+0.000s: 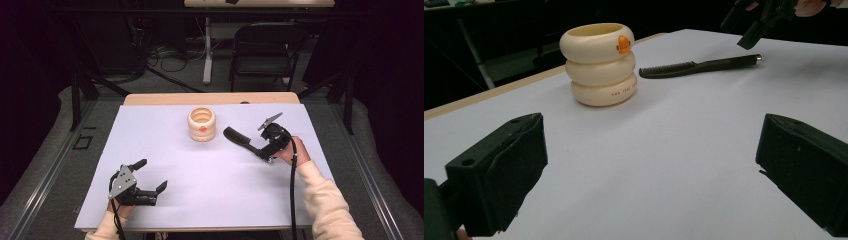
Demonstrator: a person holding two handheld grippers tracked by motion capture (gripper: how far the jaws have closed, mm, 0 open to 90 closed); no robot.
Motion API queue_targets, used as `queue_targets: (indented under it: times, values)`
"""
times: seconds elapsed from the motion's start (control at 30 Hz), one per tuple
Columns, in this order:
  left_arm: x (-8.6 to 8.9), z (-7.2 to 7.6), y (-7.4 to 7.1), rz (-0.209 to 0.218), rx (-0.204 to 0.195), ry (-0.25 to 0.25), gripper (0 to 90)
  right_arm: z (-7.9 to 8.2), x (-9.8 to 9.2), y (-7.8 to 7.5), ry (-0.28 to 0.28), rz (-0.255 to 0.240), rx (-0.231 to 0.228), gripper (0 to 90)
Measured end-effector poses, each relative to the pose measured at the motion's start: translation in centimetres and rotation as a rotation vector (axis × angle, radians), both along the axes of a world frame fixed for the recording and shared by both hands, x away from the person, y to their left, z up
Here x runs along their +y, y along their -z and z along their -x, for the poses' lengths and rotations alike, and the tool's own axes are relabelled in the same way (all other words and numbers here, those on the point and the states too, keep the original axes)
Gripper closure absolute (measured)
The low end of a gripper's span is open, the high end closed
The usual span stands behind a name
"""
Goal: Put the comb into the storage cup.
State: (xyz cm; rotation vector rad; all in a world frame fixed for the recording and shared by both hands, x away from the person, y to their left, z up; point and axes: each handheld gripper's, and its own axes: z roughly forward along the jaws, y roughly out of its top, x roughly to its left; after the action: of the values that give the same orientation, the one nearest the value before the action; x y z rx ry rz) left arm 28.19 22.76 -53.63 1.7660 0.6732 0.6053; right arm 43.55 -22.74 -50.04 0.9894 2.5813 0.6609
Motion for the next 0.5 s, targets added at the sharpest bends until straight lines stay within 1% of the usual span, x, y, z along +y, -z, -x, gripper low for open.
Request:
queue_targets:
  times: [0.1,0.13,0.17,0.27,0.33,0.4,0.47,0.5]
  values:
    - [0.0,0.0,0.0,-0.003,-0.001,-0.001,0.0,0.0,0.3,0.0,-0.002,-0.006,0.01,10.5]
    - [0.0,0.0,0.0,-0.004,0.0,-0.001,0.0,-0.1,0.4,0.2,-0.003,-0.015,0.002,9.0]
    - [0.0,0.0,0.0,-0.003,0.001,-0.002,0.0,-0.1,0.4,0.1,-0.011,-0.002,0.015,7.8]
    - [0.0,0.0,0.0,-0.002,0.0,0.0,0.0,-0.2,0.7,0.3,-0.017,-0.002,0.021,3.9]
    - [0.0,0.0,0.0,-0.005,0.0,-0.003,0.0,-0.3,0.9,0.4,-0.017,0.006,0.035,0.2]
    - [0.0,0.0,0.0,-0.004,0.002,-0.004,0.0,-0.3,1.2,0.4,-0.017,0.005,0.041,0.0]
    - [0.0,0.0,0.0,-0.005,0.002,-0.003,0.0,-0.3,1.3,0.4,-0.021,0.002,0.033,0.0]
    - [0.0,0.0,0.0,-0.005,0.002,-0.003,0.0,-0.3,1.4,0.3,-0.022,0.009,0.041,0.0]
